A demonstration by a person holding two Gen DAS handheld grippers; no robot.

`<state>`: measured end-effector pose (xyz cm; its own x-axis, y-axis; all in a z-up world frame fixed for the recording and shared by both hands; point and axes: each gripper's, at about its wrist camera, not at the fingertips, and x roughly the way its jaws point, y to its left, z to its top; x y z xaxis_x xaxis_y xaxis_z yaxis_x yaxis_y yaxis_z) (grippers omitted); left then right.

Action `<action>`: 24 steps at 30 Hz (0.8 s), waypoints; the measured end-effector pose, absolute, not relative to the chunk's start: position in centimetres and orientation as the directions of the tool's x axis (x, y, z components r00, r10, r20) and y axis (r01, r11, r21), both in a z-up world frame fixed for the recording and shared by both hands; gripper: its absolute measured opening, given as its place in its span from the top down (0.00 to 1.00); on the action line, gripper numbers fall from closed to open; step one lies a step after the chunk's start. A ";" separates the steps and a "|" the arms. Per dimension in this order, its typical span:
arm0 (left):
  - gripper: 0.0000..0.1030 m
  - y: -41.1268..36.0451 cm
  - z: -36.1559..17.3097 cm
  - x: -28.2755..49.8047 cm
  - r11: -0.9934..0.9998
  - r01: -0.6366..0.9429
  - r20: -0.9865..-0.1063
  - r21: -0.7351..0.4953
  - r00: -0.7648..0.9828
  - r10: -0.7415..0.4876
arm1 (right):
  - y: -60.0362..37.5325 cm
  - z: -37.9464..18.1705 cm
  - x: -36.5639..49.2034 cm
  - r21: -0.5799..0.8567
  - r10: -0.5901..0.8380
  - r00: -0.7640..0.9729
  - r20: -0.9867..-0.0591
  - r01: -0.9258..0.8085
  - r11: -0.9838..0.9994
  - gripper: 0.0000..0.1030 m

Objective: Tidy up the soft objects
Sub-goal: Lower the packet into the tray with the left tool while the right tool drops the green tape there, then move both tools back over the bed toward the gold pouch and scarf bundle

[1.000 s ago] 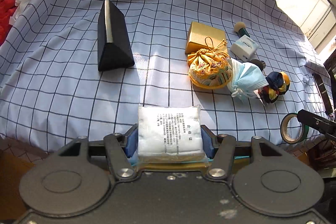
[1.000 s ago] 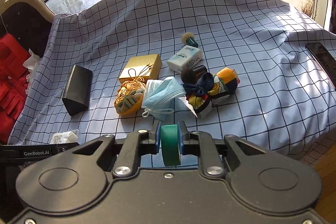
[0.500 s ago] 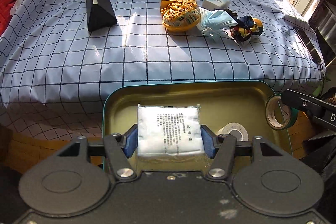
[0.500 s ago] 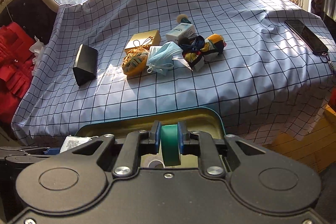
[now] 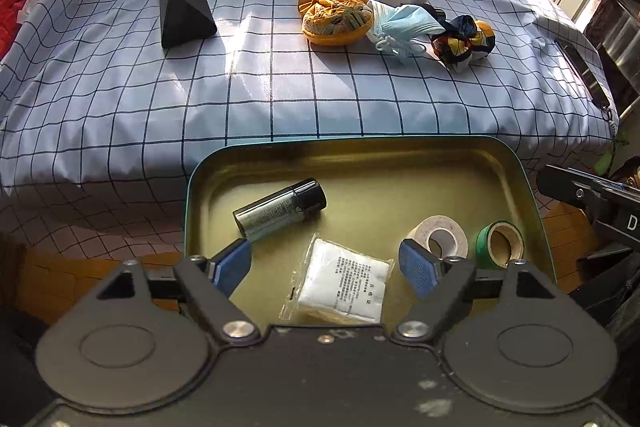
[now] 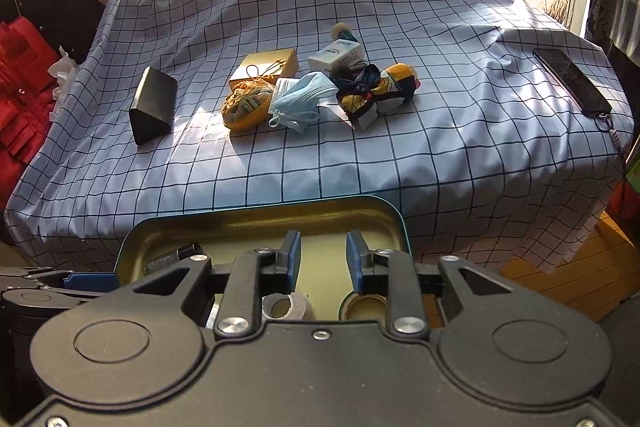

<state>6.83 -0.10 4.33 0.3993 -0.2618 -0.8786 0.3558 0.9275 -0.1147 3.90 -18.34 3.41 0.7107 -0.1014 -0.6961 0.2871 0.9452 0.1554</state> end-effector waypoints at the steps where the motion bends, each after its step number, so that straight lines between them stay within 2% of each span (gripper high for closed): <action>1: 0.22 -0.1 4.3 6.8 0.928 0.354 -0.879 -0.115 0.399 -0.261 | -18.3 3.4 3.9 0.154 -0.103 0.709 -0.698 0.289 0.945 0.73; 11: 0.17 0.0 4.2 6.9 0.933 0.344 -0.880 -0.106 0.405 -0.249 | -18.0 2.9 4.4 0.143 -0.099 0.684 -0.722 0.287 0.947 0.73; 18: 0.10 0.0 4.0 7.1 0.937 0.338 -0.882 -0.090 0.409 -0.233 | -17.8 2.4 4.9 0.138 -0.084 0.660 -0.747 0.278 0.951 0.73; 24: 0.09 0.0 3.9 7.5 0.938 0.337 -0.884 -0.083 0.410 -0.225 | -17.6 2.0 5.7 0.123 -0.075 0.630 -0.773 0.264 0.957 0.73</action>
<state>7.54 0.02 3.92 0.4096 -0.2251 -0.8841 0.3368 0.9379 -0.0827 5.71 -17.61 1.96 0.6301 -0.0745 -0.7730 0.2636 0.9568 0.1226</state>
